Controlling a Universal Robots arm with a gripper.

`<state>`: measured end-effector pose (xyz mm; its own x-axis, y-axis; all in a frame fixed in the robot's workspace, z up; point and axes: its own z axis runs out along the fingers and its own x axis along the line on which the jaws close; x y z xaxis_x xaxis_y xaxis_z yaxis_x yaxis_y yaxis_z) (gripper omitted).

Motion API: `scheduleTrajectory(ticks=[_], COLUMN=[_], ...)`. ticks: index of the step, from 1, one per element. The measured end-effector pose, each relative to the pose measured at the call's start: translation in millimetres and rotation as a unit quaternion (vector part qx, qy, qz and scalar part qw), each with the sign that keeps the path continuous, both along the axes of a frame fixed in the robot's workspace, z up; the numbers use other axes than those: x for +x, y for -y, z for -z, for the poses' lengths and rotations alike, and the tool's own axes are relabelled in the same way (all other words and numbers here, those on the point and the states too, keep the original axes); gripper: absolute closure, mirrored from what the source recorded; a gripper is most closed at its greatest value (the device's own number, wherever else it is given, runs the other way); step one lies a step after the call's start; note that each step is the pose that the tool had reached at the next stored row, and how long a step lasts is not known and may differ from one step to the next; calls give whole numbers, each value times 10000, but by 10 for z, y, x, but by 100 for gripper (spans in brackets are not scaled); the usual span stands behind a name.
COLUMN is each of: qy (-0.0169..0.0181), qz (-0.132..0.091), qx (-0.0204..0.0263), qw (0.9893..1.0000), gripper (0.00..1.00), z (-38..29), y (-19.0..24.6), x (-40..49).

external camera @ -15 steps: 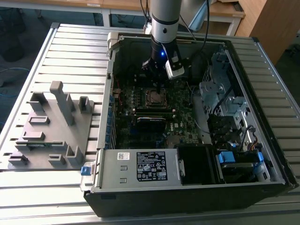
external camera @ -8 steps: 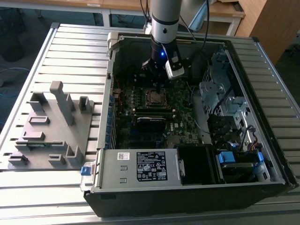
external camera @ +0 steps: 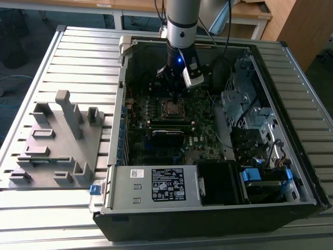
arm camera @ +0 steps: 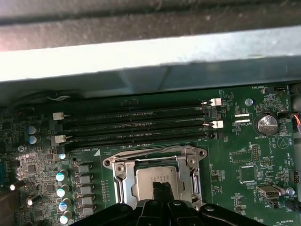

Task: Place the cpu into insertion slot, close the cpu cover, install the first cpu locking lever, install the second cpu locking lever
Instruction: 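Install the second cpu locking lever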

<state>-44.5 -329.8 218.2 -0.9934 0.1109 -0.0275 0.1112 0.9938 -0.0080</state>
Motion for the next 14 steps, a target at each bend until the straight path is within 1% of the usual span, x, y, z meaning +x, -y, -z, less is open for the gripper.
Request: scheduleTrajectory(ticks=[10,14], qy=[4,-3], qz=[0,0], qx=[-1,0], qw=[10000,10000], gripper=[90,90], z=[-11,-40], y=[4,5], x=[-5,-5])
